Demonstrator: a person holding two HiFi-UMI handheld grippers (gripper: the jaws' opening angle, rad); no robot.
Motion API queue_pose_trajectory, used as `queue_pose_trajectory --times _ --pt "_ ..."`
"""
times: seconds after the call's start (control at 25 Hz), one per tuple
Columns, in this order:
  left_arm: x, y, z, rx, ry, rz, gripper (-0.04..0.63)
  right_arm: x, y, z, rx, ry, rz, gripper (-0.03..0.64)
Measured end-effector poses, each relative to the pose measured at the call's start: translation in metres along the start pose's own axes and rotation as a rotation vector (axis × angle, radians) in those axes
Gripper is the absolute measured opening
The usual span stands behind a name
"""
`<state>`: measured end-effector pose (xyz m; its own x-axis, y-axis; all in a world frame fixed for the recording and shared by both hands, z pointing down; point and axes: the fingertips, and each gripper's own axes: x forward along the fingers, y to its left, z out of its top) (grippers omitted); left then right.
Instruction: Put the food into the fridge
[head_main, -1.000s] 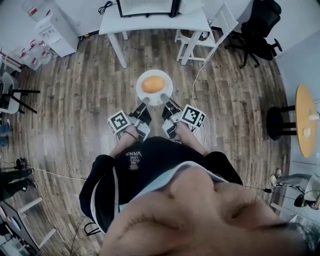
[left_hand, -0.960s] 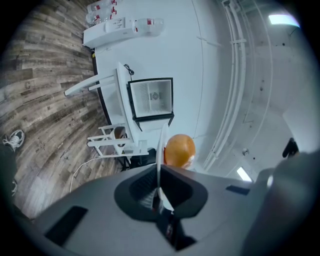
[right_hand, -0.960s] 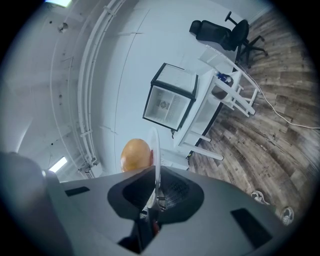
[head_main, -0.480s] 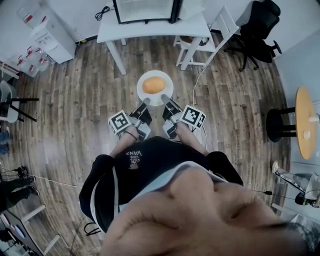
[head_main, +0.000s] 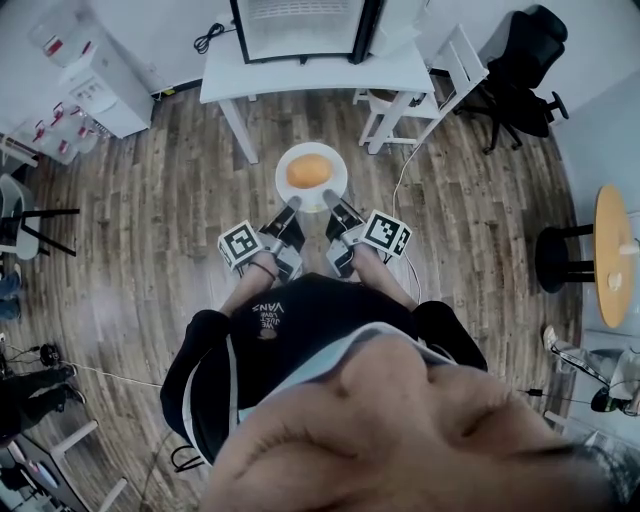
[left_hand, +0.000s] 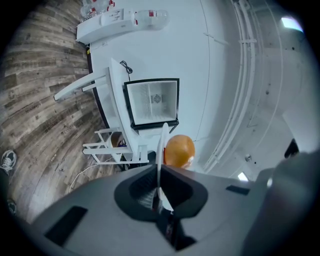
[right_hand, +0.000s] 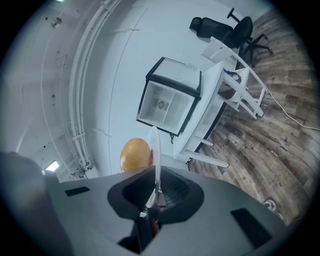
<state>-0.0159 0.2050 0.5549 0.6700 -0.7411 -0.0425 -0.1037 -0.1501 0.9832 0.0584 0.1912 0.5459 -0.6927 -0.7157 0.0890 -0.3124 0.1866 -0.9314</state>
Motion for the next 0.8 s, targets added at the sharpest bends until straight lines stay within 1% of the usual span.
queue_pose_trajectory --times 0.16,0.32,0.48,0.56,0.68,0.8 --pt "0.011 -0.001 0.028 -0.014 -0.001 -0.033 0.026 0.030 0.003 0.007 -0.001 0.001 0.001 0.028" --pt "0.019 0.009 0.055 -0.001 0.010 -0.012 0.026 0.056 0.002 0.015 -0.003 -0.009 0.002 0.028" --pt "0.031 0.010 0.079 -0.002 0.021 -0.028 0.026 0.080 0.002 0.025 -0.004 -0.023 -0.008 0.028" --pt "0.036 0.012 0.088 0.001 0.030 -0.021 0.026 0.088 0.000 0.030 -0.001 -0.031 -0.025 0.028" --pt "0.042 0.013 0.102 0.000 0.044 -0.028 0.026 0.102 0.001 0.035 0.003 -0.044 -0.010 0.028" --pt "0.049 0.015 0.113 -0.002 0.052 -0.029 0.026 0.114 0.000 0.040 0.005 -0.049 -0.014 0.028"
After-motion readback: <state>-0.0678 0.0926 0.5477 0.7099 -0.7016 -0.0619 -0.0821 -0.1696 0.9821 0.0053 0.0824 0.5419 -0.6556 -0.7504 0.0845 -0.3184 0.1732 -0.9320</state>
